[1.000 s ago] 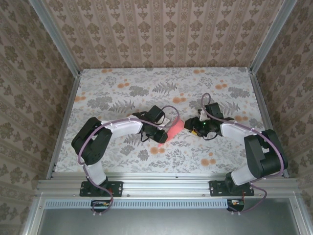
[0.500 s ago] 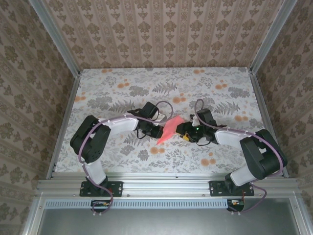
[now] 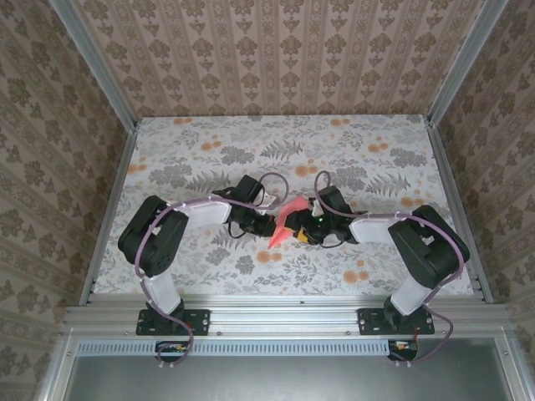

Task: Fold a paper plane with a square sheet of paper (pick it up from the middle)
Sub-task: Move a paper plane to the center of the table.

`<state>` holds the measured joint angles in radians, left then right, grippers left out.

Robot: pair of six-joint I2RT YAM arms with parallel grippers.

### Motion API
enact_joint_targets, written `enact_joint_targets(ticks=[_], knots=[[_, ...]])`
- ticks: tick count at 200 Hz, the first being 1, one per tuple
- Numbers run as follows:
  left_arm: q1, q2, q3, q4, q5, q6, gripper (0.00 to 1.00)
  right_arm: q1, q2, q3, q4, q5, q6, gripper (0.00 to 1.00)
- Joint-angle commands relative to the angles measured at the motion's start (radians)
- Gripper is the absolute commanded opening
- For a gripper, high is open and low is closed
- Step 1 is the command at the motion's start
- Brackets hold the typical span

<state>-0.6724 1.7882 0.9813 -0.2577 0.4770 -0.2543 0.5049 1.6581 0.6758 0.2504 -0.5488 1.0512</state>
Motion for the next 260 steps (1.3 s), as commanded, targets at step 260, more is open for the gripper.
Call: enact_joint_targets(ticks=[260], knots=[[0.015,0.016,-0.073,0.068,0.051,-0.024,0.01,0.06,0.074,0.096,-0.061,0.047,0.01,0.57]])
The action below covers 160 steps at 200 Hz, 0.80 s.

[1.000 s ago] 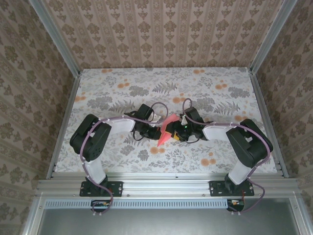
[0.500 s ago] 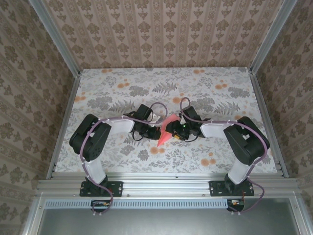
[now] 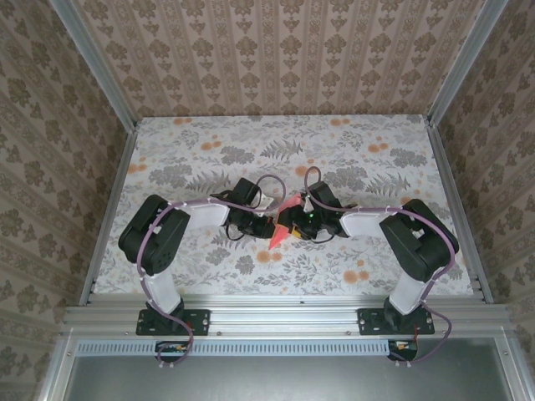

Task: Fold a paper plane with a square sheet of paper (pick it up from the middle)
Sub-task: Move a paper plane to the center of the table.

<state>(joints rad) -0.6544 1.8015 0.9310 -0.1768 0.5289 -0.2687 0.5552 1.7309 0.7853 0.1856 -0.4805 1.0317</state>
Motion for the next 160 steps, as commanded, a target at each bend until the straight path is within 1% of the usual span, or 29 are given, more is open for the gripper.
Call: enact_joint_targets(ticks=[1,12,38,67,98,115,160], knots=[[-0.003,0.003,-0.023,-0.013,-0.001,-0.01,0.01,0.009,0.002,-0.013,0.002,-0.02,0.029,0.57],[-0.005,0.001,-0.024,-0.012,0.001,-0.009,0.01,0.009,0.004,-0.02,0.01,-0.018,0.044,0.57],[-0.006,-0.005,-0.028,-0.012,0.005,-0.011,0.01,0.013,0.011,-0.043,0.112,-0.042,0.113,0.57],[-0.011,-0.018,-0.03,-0.005,0.011,-0.02,0.01,0.018,0.034,-0.044,0.165,-0.047,0.16,0.56],[-0.013,-0.039,-0.044,0.017,0.041,-0.045,0.01,0.021,0.029,-0.046,0.134,-0.021,0.165,0.54],[-0.012,-0.051,-0.05,0.025,0.055,-0.055,0.01,0.022,0.02,-0.041,0.083,0.0,0.151,0.53],[-0.012,-0.07,-0.073,0.083,0.108,-0.101,0.01,0.031,0.025,-0.039,0.073,0.006,0.156,0.48]])
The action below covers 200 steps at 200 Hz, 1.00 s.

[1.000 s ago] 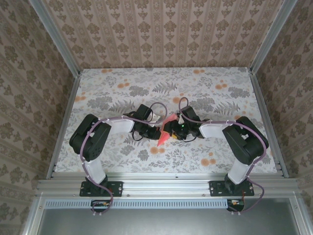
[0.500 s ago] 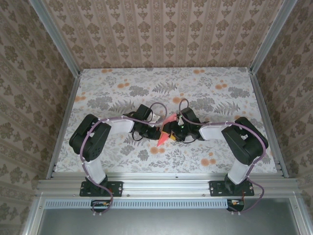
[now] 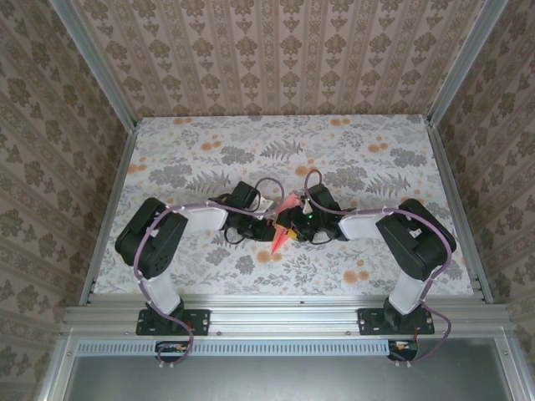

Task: Fold a paper plane with a square sheet of paper (pick it up from the middle)
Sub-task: Move a paper plane to the center of the table.

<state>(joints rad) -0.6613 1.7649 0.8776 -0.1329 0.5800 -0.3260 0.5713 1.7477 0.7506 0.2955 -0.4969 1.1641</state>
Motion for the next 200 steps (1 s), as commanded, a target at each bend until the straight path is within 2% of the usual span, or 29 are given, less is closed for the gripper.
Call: enact_joint_targets(ticks=[1,71,96,118,144,170,200], knots=[[-0.006,-0.033,-0.021,0.04,0.057,-0.044,0.01,0.015,0.009,-0.004,-0.036,0.022,0.023,0.48],[0.009,-0.039,-0.049,0.071,0.091,-0.063,0.02,0.02,-0.023,0.028,-0.212,0.08,-0.085,0.33],[0.009,-0.039,-0.051,0.082,0.095,-0.071,0.04,0.024,-0.028,0.047,-0.241,0.097,-0.107,0.23],[0.011,-0.046,-0.048,0.073,0.095,-0.068,0.11,0.025,-0.045,0.086,-0.328,0.127,-0.157,0.14],[0.021,-0.072,-0.05,0.067,0.092,-0.071,0.23,0.025,-0.063,0.175,-0.518,0.197,-0.278,0.06],[0.034,-0.125,-0.052,0.061,0.091,-0.082,0.37,0.024,-0.02,0.332,-0.779,0.276,-0.464,0.04],[0.064,-0.19,-0.051,0.022,0.095,-0.079,0.44,0.019,0.11,0.566,-1.093,0.382,-0.682,0.04]])
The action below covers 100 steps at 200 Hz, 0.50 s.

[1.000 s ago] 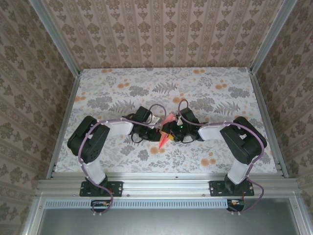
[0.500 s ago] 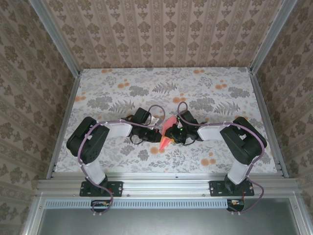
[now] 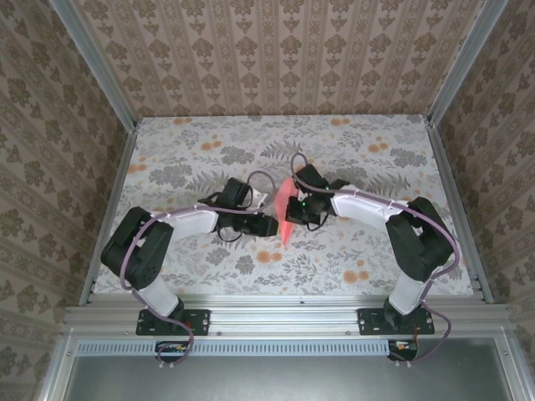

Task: Fold a paper plane with a square sheet of paper (pick it up from the middle)
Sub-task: Move a paper plane to the center of the table.

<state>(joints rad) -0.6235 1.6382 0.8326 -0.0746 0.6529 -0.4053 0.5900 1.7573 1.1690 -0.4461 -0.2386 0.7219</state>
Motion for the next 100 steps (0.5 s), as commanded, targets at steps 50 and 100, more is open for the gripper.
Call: enact_joint_targets(ticks=[50,100], knots=[[0.084,-0.14,-0.039,-0.077,-0.004,0.024,0.5,-0.001,0.279,0.376,-0.524,0.209,-0.364,0.07],[0.11,-0.164,-0.052,-0.079,-0.002,0.03,0.54,-0.002,0.325,0.394,-0.499,0.187,-0.354,0.18]])
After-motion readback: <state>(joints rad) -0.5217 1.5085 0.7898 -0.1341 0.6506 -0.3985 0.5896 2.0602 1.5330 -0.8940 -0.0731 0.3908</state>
